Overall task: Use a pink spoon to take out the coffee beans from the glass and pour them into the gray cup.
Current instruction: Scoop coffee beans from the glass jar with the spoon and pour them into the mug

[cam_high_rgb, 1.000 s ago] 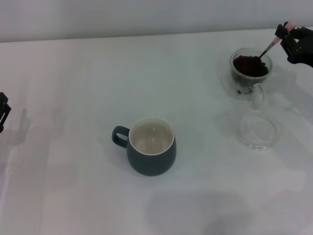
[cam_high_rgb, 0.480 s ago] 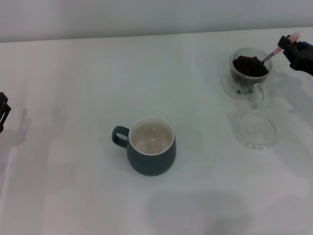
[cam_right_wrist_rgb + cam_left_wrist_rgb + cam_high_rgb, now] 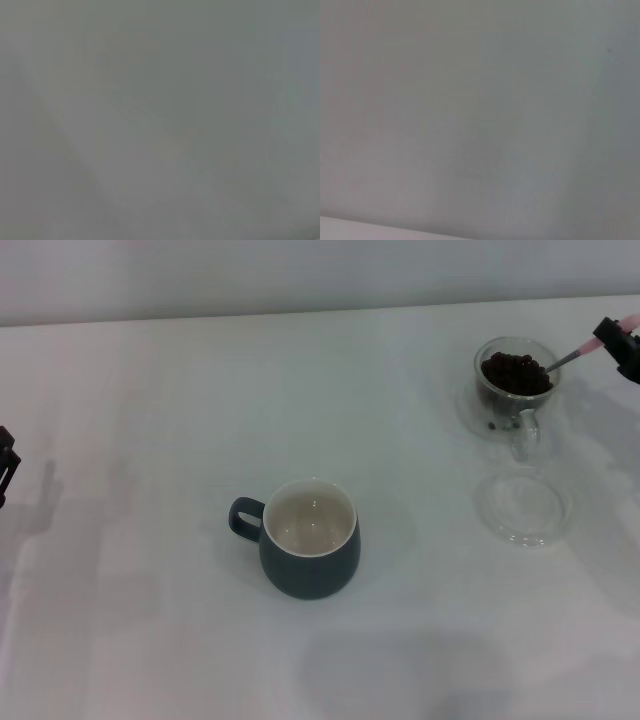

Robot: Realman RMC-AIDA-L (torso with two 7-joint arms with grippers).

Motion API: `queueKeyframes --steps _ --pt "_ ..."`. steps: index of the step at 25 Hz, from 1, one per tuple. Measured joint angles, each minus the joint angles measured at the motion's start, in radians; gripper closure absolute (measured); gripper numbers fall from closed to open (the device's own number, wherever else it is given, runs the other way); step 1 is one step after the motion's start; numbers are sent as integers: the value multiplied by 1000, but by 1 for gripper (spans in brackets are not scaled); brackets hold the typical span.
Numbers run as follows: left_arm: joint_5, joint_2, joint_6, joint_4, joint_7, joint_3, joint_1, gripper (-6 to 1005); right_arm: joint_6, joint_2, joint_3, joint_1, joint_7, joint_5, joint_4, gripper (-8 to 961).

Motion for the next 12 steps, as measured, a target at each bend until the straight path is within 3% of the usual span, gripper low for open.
queueKeyframes --steps 12 --pt "0 2 0 0 1 0 -7 194 -7 1 -1 -10 194 14 4 809"
